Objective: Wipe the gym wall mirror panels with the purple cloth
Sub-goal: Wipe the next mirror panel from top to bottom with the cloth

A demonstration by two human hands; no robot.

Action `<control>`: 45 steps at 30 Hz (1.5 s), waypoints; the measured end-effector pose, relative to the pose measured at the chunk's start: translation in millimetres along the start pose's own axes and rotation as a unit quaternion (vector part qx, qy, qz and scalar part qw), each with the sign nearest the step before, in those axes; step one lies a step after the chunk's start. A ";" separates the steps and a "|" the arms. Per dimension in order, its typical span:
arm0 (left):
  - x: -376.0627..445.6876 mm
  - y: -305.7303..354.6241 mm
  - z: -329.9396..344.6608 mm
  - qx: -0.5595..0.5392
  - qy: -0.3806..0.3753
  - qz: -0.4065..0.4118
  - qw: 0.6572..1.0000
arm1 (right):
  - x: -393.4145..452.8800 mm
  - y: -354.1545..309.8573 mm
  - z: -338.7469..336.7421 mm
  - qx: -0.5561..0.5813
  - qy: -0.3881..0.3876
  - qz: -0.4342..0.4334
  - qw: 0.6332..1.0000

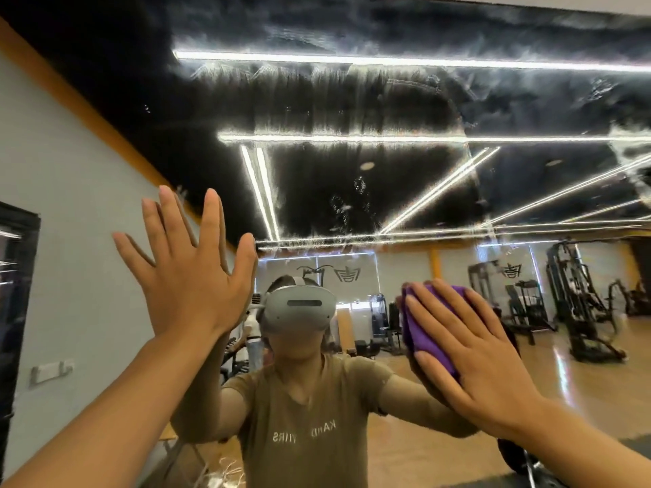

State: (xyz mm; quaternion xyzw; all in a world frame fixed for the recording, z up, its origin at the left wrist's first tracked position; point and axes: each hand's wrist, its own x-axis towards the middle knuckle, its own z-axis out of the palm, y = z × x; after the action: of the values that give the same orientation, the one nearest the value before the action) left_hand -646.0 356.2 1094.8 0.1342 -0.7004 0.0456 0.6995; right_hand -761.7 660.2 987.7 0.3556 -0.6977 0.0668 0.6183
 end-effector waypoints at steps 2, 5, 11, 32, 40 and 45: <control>0.1 0.2 -0.2 -0.005 0.001 -0.001 1.000 | 1.4 -0.4 -1.4 -0.006 -0.004 -0.005 1.000; -0.1 0.0 -0.4 -0.005 0.006 0.002 1.000 | 20.4 0.5 -4.9 -0.006 -0.003 -0.003 1.000; 1.3 -0.4 2.0 -0.008 0.019 0.008 1.000 | 153.7 11.4 -19.5 0.000 0.028 0.089 0.996; -0.1 -1.8 2.4 -0.028 0.018 0.014 0.999 | 81.5 -46.8 3.0 0.048 0.049 0.077 0.995; 0.2 -2.3 1.8 -0.022 0.015 0.024 0.999 | 64.3 -32.4 -0.2 0.006 0.012 -0.016 1.000; 0.5 -2.7 4.7 -0.007 0.020 0.028 0.999 | 142.7 -1.0 -18.3 0.004 0.026 0.032 0.999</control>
State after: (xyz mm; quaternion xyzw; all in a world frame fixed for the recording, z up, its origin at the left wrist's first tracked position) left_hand -649.9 352.3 1094.9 0.1087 -0.6899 0.0633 0.7129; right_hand -743.6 610.2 1121.4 0.3337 -0.6921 0.0988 0.6324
